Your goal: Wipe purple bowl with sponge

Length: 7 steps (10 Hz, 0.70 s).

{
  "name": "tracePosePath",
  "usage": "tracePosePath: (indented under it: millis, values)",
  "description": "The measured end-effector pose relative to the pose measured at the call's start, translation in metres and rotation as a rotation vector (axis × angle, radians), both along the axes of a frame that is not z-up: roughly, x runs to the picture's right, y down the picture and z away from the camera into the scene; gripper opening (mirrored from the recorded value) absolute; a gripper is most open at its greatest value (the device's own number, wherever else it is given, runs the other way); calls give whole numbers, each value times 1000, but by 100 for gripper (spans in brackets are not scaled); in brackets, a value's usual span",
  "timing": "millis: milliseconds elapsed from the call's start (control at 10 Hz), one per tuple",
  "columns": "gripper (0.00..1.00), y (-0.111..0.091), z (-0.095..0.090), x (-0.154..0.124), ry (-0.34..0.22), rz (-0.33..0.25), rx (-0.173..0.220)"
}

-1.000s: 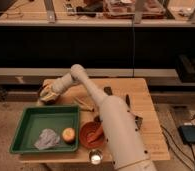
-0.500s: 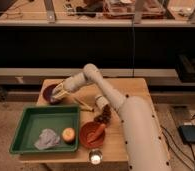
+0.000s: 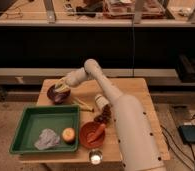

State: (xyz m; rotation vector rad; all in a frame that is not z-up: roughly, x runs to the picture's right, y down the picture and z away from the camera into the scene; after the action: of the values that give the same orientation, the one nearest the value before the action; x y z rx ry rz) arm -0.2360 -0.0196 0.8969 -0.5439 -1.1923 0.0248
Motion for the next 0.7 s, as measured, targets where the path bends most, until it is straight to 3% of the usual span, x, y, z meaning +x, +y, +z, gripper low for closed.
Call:
tracePosePath:
  millis: [400,700]
  values:
    - [0,11,8,-41,-64,-20,-20]
    - [0,28,-9,-58,-115,-22,-22]
